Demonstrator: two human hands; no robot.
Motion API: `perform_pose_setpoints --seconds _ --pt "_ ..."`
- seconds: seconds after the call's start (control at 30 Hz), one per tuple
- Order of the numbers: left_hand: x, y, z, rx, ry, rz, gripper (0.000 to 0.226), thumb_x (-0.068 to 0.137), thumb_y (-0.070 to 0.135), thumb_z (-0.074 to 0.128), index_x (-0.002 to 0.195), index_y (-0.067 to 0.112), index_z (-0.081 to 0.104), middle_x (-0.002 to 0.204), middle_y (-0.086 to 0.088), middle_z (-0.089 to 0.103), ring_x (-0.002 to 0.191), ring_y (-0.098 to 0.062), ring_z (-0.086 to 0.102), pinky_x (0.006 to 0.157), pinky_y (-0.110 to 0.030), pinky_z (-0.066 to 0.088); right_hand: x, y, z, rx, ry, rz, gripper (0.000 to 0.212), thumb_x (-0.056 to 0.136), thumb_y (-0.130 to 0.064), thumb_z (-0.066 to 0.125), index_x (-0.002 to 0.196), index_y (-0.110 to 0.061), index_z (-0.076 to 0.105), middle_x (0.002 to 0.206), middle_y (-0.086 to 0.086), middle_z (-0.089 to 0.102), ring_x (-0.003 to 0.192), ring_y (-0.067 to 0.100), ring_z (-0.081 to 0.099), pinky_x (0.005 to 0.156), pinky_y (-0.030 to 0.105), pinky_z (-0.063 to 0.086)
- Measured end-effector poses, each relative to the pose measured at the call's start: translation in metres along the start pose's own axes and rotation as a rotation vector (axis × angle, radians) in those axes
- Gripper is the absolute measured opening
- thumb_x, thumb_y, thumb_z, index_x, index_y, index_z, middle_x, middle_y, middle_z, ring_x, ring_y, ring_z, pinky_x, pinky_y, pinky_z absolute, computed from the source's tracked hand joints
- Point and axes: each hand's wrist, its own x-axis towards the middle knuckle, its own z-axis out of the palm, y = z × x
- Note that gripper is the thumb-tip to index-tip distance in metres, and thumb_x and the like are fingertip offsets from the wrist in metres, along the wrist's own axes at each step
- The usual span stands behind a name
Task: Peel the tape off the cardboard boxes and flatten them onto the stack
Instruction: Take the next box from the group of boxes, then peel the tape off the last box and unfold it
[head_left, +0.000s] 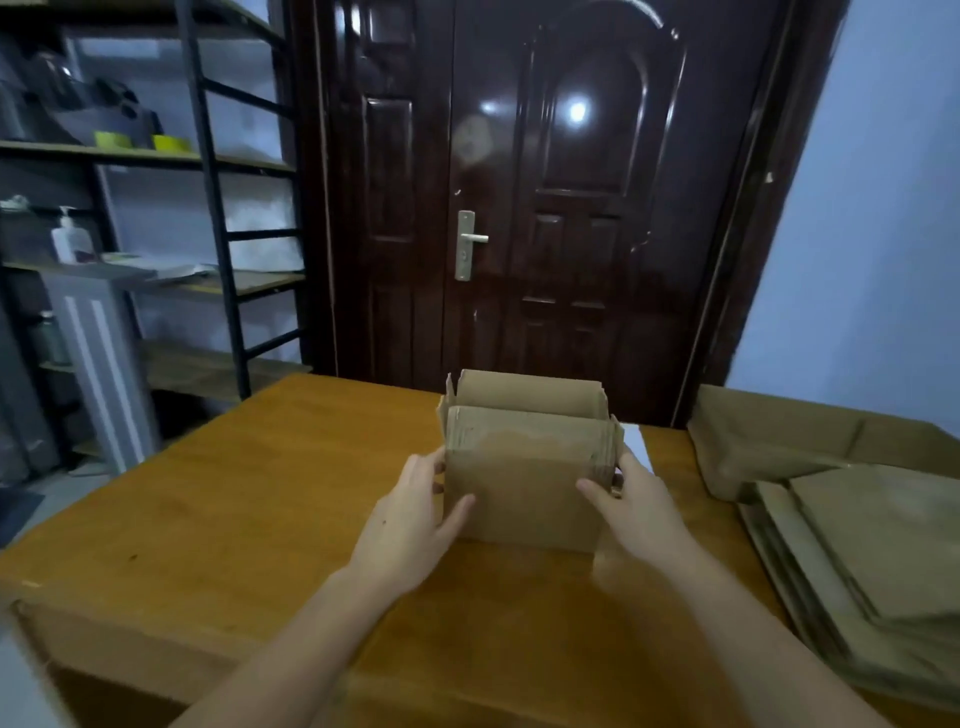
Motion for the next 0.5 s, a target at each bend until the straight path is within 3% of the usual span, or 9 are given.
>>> perform_pose_setpoints --seconds 0.1,0.17,0.3,0.4,0.5 --pt "0.001 0.013 0.004 0.009 -0.038 0.04 0.062 0.097 0.06 0.054 0.152 0.042 0.032 0.135 0.026 0.05 0.121 0.004 0.054 0.091 -0.015 0.048 -0.007 0.011 -0.026 -0.042 -0.009 0.013 0.066 0.094 -0.034 0.07 0.152 -0.032 0.038 0.118 -0.025 0.054 0.117 0.003 0.054 0.082 0.008 0.038" --pt "0.005 0.016 -0.003 0.051 -0.045 0.051 0.063 0.096 0.065 0.048 0.152 0.04 0.035 0.137 0.023 0.054 0.121 0.004 0.053 0.093 -0.015 0.044 -0.011 0.013 -0.041 -0.05 -0.051 0.013 0.07 0.092 -0.043 0.07 0.151 -0.036 0.034 0.125 -0.026 0.052 0.128 0.006 0.051 0.09 0.016 0.042" --pt "0.028 0.032 -0.031 0.145 0.021 0.099 0.071 0.093 0.074 0.032 0.15 0.034 0.04 0.142 0.014 0.055 0.126 -0.004 0.053 0.094 -0.02 0.043 -0.009 0.0 -0.076 -0.135 -0.002 -0.049 0.097 0.088 -0.064 0.063 0.162 -0.03 0.011 0.163 -0.014 0.028 0.147 0.012 0.032 0.114 0.035 0.034" --pt "0.055 0.059 -0.046 0.202 0.047 0.225 0.063 0.099 0.068 0.034 0.148 0.029 0.044 0.141 0.011 0.055 0.126 -0.007 0.052 0.095 -0.022 0.041 0.001 -0.025 -0.092 -0.26 0.064 -0.217 0.081 0.095 -0.059 0.056 0.161 -0.027 0.021 0.164 -0.012 0.028 0.149 0.009 0.027 0.117 0.03 0.026" --pt "0.09 0.09 -0.045 0.245 0.01 0.363 0.047 0.105 0.054 0.04 0.14 0.026 0.054 0.13 0.011 0.059 0.113 -0.005 0.055 0.092 -0.021 0.042 0.018 -0.055 -0.091 -0.335 0.049 -0.365 0.057 0.104 -0.041 0.052 0.156 -0.023 0.038 0.16 -0.007 0.037 0.148 0.009 0.031 0.121 0.03 0.026"
